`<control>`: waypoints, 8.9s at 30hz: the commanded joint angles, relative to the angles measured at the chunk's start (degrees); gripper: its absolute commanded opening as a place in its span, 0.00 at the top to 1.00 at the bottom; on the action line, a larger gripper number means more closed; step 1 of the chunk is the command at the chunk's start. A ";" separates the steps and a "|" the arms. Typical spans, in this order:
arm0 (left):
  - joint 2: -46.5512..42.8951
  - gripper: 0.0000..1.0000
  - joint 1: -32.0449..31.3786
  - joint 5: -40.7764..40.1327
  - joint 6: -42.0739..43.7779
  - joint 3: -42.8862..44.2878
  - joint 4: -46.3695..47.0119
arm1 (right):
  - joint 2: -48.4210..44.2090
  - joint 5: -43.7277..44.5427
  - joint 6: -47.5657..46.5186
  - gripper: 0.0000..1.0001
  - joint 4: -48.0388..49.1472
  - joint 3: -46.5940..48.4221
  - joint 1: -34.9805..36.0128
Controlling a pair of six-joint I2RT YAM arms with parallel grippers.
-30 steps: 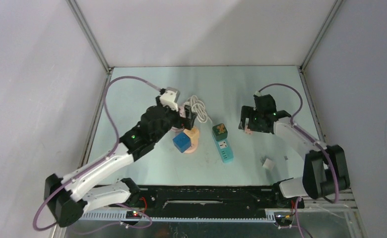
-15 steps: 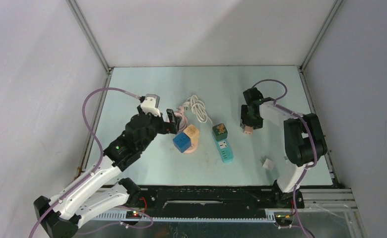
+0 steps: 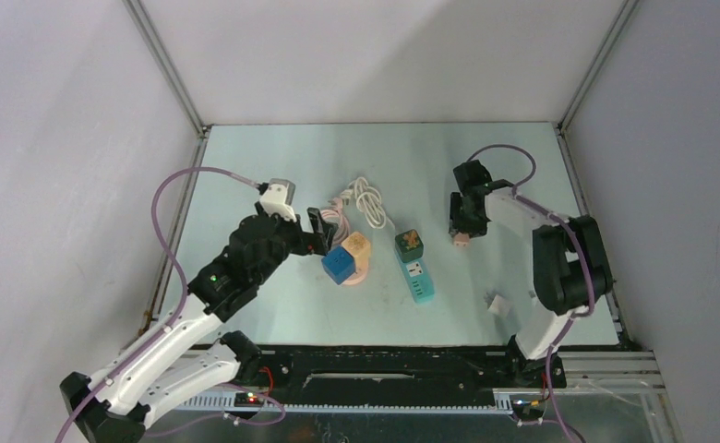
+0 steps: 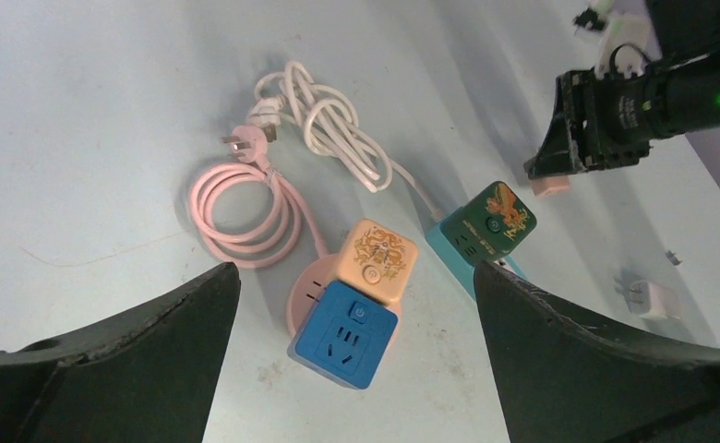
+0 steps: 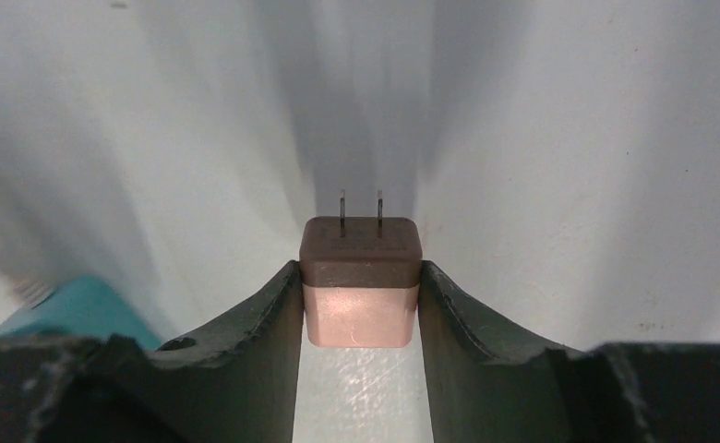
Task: Insert the plug
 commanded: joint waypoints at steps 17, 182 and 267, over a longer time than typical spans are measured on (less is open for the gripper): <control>10.08 0.06 -4.87 24.15 5.53 -7.01 50.40 | -49.24 -15.85 33.88 0.78 28.23 -16.67 6.44; 19.59 1.00 -0.82 -1.64 -43.03 19.42 -38.96 | -46.97 -22.06 10.64 0.01 14.46 -24.96 2.87; 36.80 1.00 -14.87 5.48 -61.96 30.21 -50.07 | -25.66 -24.85 2.52 0.65 4.06 -6.72 15.41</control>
